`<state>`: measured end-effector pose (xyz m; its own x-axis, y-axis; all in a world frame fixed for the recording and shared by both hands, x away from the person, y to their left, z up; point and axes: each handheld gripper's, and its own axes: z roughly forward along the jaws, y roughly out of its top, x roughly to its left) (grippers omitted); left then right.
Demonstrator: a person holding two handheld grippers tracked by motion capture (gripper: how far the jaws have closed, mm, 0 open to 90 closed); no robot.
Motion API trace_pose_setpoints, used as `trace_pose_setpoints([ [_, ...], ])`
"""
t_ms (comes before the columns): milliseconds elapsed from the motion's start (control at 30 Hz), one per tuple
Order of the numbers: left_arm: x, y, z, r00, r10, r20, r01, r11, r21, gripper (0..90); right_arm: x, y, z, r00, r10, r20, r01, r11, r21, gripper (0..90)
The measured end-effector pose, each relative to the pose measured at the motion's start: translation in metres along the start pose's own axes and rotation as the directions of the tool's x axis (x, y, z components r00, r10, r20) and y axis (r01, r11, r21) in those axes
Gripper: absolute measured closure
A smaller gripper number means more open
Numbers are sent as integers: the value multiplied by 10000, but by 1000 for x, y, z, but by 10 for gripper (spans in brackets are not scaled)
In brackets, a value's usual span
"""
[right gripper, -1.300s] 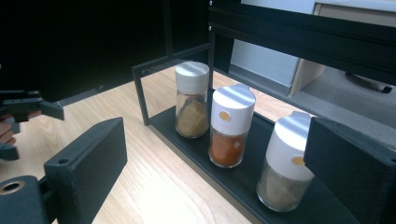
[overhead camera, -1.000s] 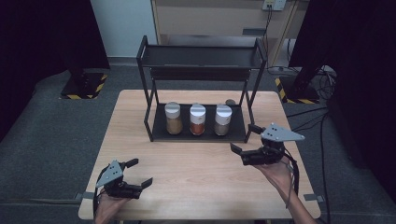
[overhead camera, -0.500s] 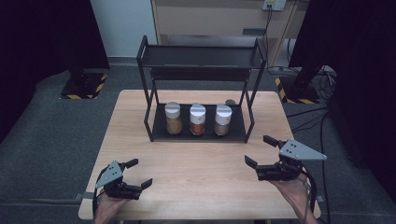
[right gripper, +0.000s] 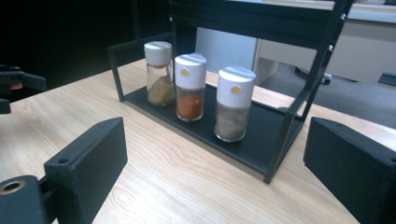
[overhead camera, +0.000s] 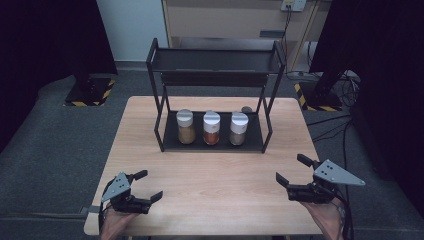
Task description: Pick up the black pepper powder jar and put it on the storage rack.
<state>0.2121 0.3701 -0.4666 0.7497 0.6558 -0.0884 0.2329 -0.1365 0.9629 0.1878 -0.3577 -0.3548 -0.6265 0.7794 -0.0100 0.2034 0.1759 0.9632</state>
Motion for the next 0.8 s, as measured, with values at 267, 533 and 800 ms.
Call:
trace_pose_setpoints([
  [267,0,0,-1,10000,0,-16,0,10000,-23,24,-1,-16,-4,9995,202,249,-207,9996,168,66],
  [533,0,0,-2,10000,2,-30,-3,10000,-37,24,0,-24,-10,9988,95,486,-106,9997,225,67],
  [800,0,0,-1,10000,19,17,-19,10000,-20,24,1,-39,-6,9990,7,439,-29,9988,495,69],
])
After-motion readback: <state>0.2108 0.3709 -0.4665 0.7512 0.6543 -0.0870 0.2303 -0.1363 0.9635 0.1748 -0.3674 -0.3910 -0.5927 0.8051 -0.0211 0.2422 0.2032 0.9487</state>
